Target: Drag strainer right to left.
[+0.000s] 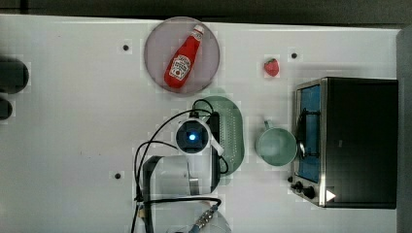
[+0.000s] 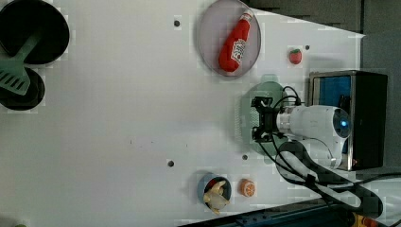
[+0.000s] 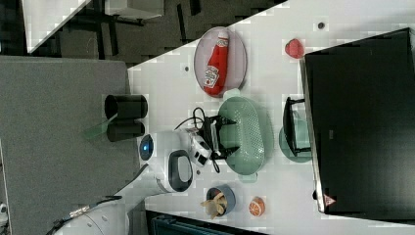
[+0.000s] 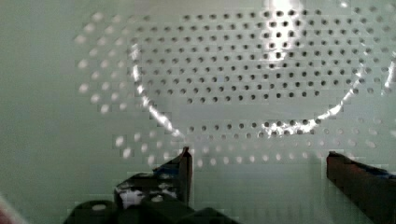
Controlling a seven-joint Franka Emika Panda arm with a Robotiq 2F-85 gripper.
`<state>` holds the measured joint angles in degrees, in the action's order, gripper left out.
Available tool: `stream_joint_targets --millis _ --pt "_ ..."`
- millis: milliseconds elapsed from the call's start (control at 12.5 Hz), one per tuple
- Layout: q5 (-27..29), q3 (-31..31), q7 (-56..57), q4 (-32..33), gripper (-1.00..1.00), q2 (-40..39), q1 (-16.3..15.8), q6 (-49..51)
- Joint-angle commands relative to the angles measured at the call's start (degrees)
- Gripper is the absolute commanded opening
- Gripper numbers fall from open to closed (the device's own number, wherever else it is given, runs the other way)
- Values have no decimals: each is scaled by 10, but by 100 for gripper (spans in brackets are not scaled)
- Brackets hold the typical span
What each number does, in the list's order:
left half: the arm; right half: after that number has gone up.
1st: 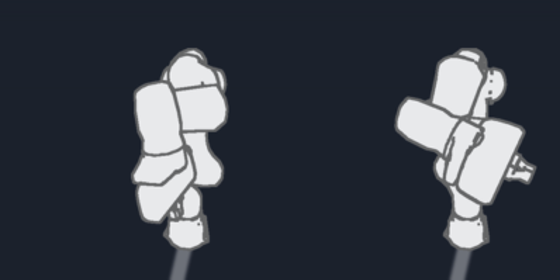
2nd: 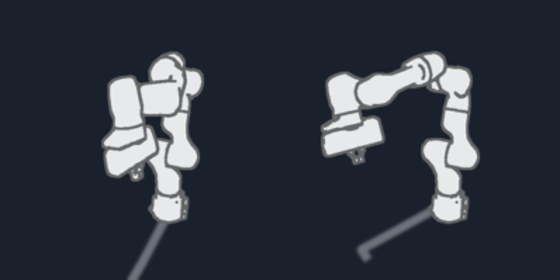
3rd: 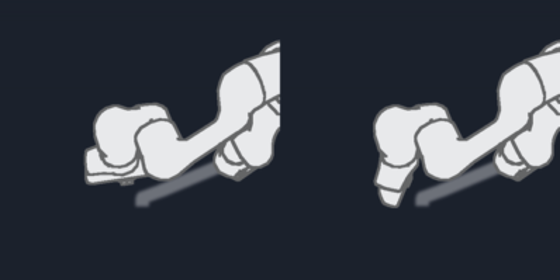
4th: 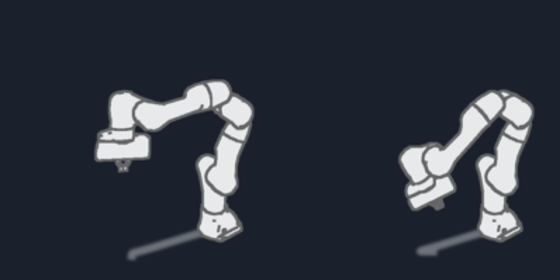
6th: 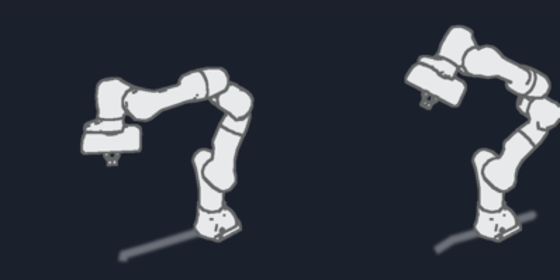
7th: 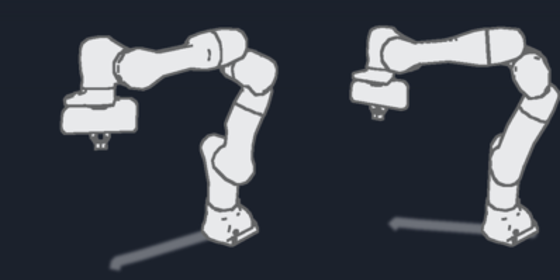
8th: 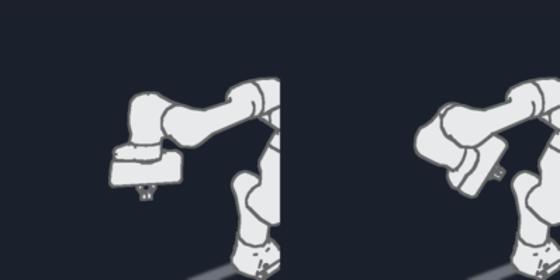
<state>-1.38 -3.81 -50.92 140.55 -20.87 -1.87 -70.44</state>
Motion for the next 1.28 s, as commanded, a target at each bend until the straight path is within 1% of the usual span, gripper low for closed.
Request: stream_joint_targets --millis 80,560,960,1280 --pt "1 -36 -56 -3 100 3 -31 -4" --pt "4 -66 -149 -30 100 -15 -79 -1" --pt "11 -71 -167 -72 100 -42 -124 16" --pt "13 -71 -209 -112 100 -62 -154 45"
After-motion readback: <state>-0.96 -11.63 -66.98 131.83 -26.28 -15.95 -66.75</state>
